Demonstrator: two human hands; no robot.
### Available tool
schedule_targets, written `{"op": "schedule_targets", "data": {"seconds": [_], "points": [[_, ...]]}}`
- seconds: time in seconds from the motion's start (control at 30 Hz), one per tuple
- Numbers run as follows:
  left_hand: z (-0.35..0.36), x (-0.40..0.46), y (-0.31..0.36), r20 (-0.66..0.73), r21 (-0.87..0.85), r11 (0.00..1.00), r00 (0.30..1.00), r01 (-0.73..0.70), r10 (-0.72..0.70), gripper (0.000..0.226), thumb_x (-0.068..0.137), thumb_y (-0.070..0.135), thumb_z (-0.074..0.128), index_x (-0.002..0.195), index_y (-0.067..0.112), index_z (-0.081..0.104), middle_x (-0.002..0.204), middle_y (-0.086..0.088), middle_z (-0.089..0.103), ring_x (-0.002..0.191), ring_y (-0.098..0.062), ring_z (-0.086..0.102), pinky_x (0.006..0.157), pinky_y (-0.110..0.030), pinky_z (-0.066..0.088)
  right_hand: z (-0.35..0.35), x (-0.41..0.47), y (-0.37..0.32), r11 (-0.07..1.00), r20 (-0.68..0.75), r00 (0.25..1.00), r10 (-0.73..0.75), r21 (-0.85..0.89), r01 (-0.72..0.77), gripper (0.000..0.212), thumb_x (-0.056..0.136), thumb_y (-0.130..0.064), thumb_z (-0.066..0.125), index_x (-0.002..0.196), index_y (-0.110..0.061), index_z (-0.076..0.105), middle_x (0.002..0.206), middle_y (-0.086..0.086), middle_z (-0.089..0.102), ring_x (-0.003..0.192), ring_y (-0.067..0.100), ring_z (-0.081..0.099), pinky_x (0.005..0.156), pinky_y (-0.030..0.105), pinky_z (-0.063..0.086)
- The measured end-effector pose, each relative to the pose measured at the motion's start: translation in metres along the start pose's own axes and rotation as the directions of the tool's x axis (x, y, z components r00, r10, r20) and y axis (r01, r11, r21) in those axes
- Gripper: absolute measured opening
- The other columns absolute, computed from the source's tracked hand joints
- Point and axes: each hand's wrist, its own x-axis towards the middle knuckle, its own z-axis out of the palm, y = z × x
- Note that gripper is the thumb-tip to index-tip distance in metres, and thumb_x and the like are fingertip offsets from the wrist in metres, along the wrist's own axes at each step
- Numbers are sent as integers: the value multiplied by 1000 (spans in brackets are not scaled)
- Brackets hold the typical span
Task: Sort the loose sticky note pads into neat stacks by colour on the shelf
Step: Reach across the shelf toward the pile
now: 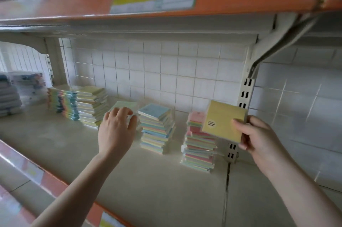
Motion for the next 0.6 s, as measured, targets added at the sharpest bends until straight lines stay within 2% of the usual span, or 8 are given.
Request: {"op": "schedule_targets", "data": {"seconds": [0.2,0.33,0.47,0.6], "points": [[-2,5,-70,35,48,997,998,54,-55,15,87,21,64,95,8,66,93,-14,63,92,-37,55,78,-43,45,85,10,-8,1000,58,998,-2,-5,2,12,88,-4,58,77,-9,54,55,5,45,39,11,33,33,17,26],[-5,19,-122,64,48,997,996,65,-68,12,85,20,66,91,10,67,91,-13,64,89,-37,56,75,-42,47,152,18,-4,1000,70,998,-5,15,4,18,88,-2,57,73,-11,51,36,-9,43,28,4,31,33,13,22],[-11,39,-180,102,38,998,993,51,-54,9,84,19,68,88,12,66,87,-10,64,85,-35,57,70,-39,47,219,30,3,1000,56,998,17,-22,-16,16,88,-7,58,75,-11,52,46,0,39,29,5,31,34,18,26],[-18,63,-238,135,43,994,985,101,-106,10,86,24,65,87,14,66,88,-8,64,87,-33,56,72,-38,46,288,43,8,999,50,998,42,-30,-40,12,89,-7,57,79,-8,52,46,1,36,29,5,31,35,18,25]]}}
